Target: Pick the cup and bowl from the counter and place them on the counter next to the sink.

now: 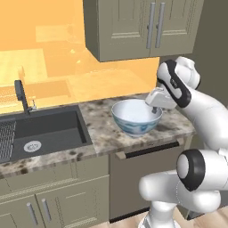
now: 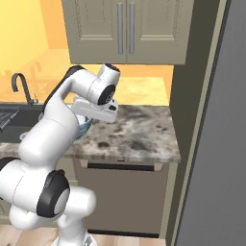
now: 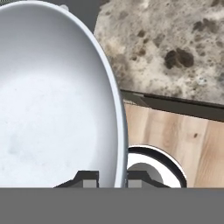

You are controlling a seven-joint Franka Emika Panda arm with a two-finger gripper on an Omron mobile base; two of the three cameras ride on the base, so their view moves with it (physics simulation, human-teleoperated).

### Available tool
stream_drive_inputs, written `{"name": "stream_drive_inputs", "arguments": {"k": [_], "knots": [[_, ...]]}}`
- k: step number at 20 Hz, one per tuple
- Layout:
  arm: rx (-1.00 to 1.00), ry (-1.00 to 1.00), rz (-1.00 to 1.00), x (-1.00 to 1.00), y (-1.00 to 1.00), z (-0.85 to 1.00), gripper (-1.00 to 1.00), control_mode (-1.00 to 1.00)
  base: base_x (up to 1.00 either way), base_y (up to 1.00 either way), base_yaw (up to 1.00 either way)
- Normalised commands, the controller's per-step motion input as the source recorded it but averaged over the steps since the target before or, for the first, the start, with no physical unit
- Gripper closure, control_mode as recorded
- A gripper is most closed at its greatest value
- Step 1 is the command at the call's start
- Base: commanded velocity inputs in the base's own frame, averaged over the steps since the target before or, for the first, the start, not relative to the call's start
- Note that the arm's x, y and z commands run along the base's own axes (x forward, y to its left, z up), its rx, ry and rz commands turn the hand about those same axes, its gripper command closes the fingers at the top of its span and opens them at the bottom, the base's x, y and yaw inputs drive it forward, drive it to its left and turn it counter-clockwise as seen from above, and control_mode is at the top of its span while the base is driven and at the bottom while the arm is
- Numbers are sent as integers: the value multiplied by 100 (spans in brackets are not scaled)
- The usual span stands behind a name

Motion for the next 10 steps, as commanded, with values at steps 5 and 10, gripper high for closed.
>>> {"name": "stream_drive_inputs", "arguments": {"k": [5,10], "knots": [[0,0,0,0,0,0,100,100,0,0,0],[0,0,-1,2,1,-9,100,-100,0,0,0]]}}
